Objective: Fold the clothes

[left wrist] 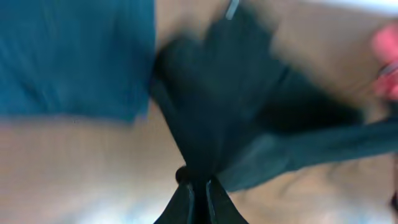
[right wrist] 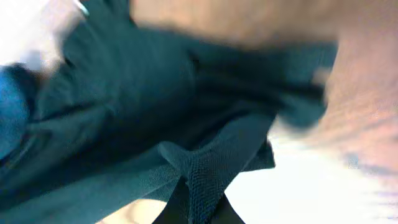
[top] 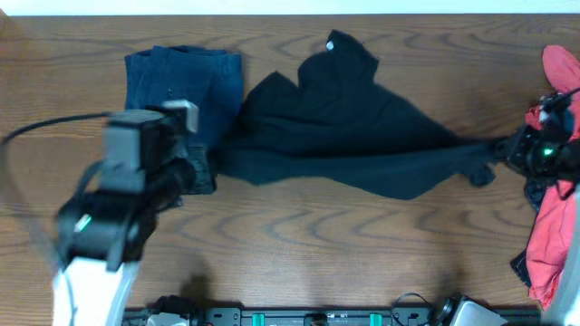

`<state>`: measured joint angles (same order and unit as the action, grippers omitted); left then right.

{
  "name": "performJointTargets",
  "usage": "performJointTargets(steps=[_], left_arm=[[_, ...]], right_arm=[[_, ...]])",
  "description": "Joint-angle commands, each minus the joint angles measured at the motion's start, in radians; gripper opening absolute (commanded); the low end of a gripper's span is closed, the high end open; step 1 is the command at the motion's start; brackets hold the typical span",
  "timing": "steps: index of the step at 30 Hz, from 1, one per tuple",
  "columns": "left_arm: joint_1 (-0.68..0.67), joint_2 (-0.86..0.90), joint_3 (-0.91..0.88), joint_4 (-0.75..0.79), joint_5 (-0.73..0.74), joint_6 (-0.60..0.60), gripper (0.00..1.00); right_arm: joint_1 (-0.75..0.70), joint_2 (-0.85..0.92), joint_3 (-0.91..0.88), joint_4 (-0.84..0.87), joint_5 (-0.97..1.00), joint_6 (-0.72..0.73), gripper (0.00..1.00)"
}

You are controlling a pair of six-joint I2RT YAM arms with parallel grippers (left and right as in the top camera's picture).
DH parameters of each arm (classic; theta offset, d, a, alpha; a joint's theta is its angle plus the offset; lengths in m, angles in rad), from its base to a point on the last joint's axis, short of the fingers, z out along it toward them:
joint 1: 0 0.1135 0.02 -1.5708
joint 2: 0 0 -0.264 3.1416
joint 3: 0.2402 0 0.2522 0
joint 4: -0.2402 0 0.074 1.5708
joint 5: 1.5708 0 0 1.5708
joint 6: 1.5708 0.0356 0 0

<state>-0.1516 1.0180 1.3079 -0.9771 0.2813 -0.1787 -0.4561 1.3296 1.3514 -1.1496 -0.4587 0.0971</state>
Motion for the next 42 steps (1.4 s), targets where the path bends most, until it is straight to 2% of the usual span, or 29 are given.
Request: performJointTargets(steps=[1, 5, 10, 12, 16, 20, 23, 26, 30, 33, 37, 42], left_arm=[[0.005, -0.093, 0.229, 0.011, -0.024, 0.072, 0.06], [0.005, -0.102, 0.484, -0.017, -0.024, 0.098, 0.06], [0.005, -0.102, 0.676, -0.061, -0.05, 0.134, 0.06], [0.005, -0.102, 0.69, -0.073, -0.081, 0.138, 0.06], [0.005, -0.064, 0.687, -0.092, -0.15, 0.142, 0.06], [0.005, 0.059, 0.684, -0.09, -0.159, 0.142, 0.06], [0.005, 0.202, 0.684, -0.069, -0.155, 0.142, 0.06], [0.005, 0.367, 0.684, 0.013, -0.08, 0.142, 0.06], [0.004, 0.552, 0.727, 0.242, 0.037, 0.116, 0.06], [-0.006, 0.596, 0.831, 0.314, 0.06, 0.118, 0.06], [-0.041, 0.583, 0.983, 0.279, -0.052, 0.177, 0.06], [-0.086, 0.568, 1.028, 0.123, -0.066, 0.206, 0.06]], right_arm=[[-0.006, -0.097, 0.182, -0.042, -0.061, -0.018, 0.01], [-0.021, -0.126, 0.407, -0.163, -0.057, -0.003, 0.01], [-0.023, -0.127, 0.66, -0.278, 0.001, 0.022, 0.01], [-0.023, -0.127, 0.731, -0.302, 0.016, 0.022, 0.01], [-0.023, -0.122, 0.761, -0.291, 0.018, 0.045, 0.01], [-0.003, -0.049, 0.761, -0.276, 0.016, 0.045, 0.01], [0.031, 0.046, 0.761, -0.23, -0.013, 0.045, 0.01], [0.079, 0.159, 0.761, -0.13, -0.053, 0.068, 0.01], [0.125, 0.304, 0.761, 0.129, -0.109, 0.156, 0.01], [0.099, 0.35, 0.762, 0.306, -0.229, 0.202, 0.01], [-0.005, 0.341, 0.763, 0.412, -0.328, 0.277, 0.01], [-0.074, 0.331, 0.763, 0.288, -0.354, 0.204, 0.01]])
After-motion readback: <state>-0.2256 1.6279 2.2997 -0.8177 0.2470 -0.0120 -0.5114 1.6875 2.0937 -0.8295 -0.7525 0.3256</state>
